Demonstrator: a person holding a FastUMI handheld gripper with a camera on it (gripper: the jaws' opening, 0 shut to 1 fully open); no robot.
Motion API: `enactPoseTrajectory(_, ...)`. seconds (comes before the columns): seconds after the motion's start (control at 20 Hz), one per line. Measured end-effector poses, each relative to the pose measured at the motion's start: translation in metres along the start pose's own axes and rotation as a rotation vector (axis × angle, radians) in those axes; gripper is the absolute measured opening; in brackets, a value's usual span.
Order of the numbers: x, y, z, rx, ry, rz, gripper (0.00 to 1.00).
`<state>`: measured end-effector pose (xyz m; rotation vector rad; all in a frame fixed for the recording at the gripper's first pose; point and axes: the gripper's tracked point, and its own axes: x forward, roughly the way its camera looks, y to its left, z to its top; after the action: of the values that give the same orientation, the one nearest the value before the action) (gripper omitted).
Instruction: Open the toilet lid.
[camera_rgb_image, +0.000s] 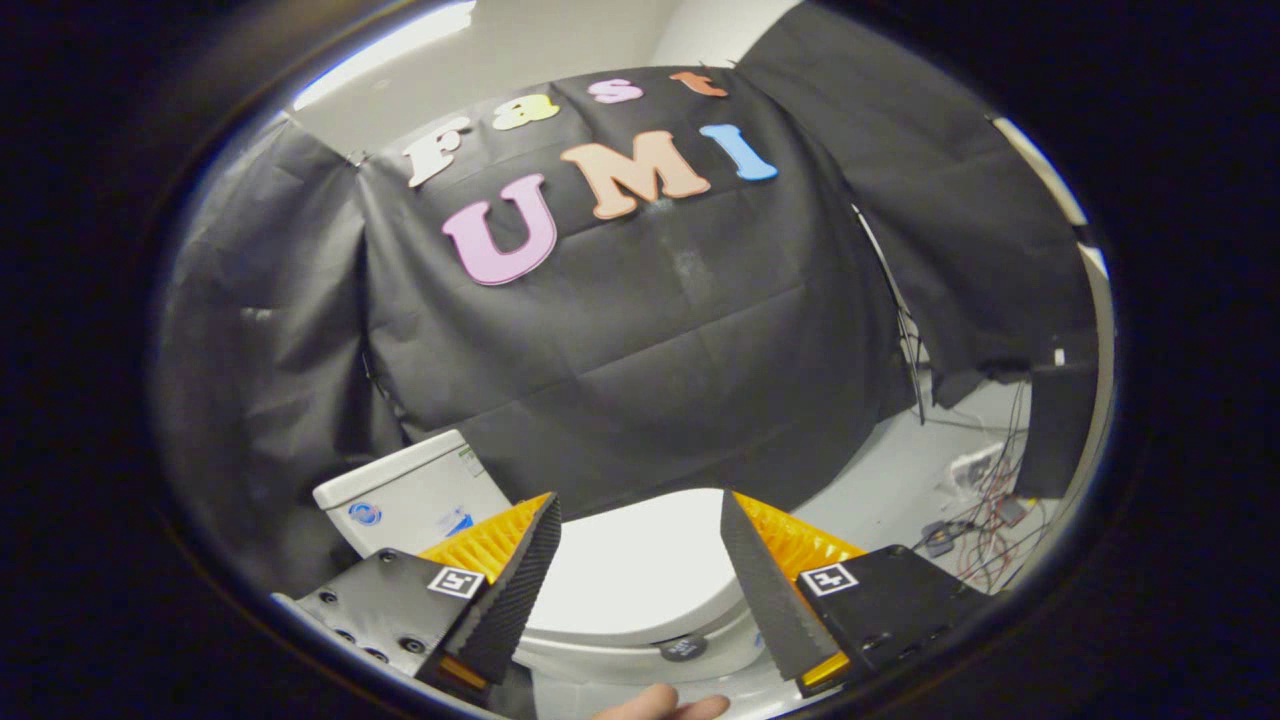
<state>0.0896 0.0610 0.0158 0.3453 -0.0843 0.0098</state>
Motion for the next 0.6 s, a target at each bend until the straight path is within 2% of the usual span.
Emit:
enactPoseTrajectory(0.1, 0.010, -0.001, -0.035, 0.145, 0.066, -0.006, 0.99)
enactPoseTrajectory(0.3, 0.016, -0.020, -0.119, 0.295, 0.248, -0.065, 0.97)
enactPoseTrajectory(0.6, 0.018, -0.042, -0.148, 0.662, 0.215, -0.105, 0.96)
